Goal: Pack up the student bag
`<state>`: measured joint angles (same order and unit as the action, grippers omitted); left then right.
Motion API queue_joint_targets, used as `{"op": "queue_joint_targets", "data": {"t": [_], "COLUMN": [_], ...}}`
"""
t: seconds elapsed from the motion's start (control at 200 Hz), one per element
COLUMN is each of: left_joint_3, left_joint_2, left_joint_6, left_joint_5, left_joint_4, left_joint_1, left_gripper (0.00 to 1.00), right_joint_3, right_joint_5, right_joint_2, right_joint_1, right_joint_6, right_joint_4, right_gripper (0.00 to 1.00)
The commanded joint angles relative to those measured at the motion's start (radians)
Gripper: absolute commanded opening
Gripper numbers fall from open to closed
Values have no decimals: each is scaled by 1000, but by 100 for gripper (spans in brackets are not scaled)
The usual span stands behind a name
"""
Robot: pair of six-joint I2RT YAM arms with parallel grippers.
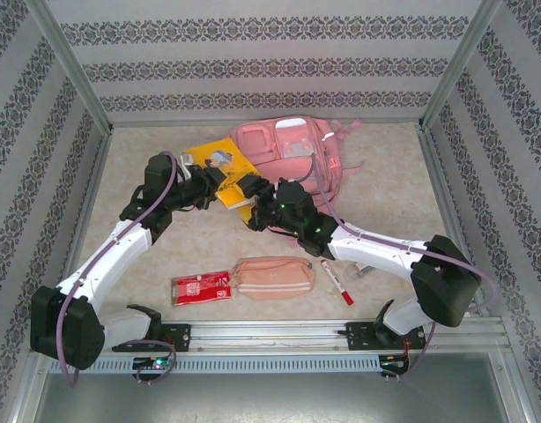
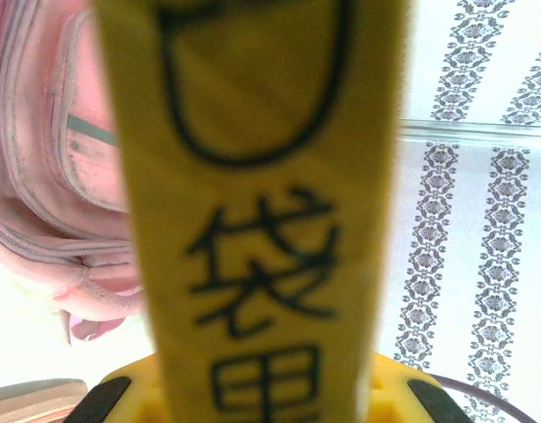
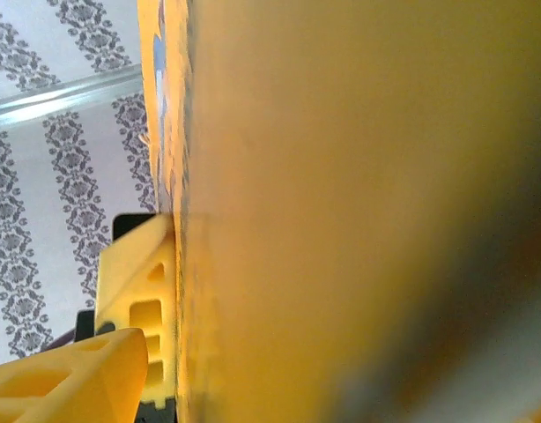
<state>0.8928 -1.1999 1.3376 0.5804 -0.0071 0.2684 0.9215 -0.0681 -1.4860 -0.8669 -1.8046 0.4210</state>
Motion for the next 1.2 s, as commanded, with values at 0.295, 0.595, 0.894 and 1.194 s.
{"op": "queue_joint_targets", "data": {"t": [0.295, 0.595, 0.894, 1.194], "left_joint_3": [-8, -14, 156, 385], "left_joint_2": [-8, -37, -177, -414], "left_joint_6": [87, 60, -830, -1549], "left_joint_5": [22, 32, 30, -215], "left_joint_4": [66, 75, -197, -398], "left_joint_1": [13, 40, 56, 245], "left_gripper": [4, 35, 53, 57], "right_joint_3": [-36, -18, -116, -87], "right_joint_5": [156, 160, -10, -218], "right_joint_2": [45, -17, 178, 427], "right_joint_1": [15, 26, 279, 697], "right_joint_6": [17, 72, 474, 875], "right_joint_4": [35, 177, 99, -331], "right_gripper": [60, 8, 0, 0]}}
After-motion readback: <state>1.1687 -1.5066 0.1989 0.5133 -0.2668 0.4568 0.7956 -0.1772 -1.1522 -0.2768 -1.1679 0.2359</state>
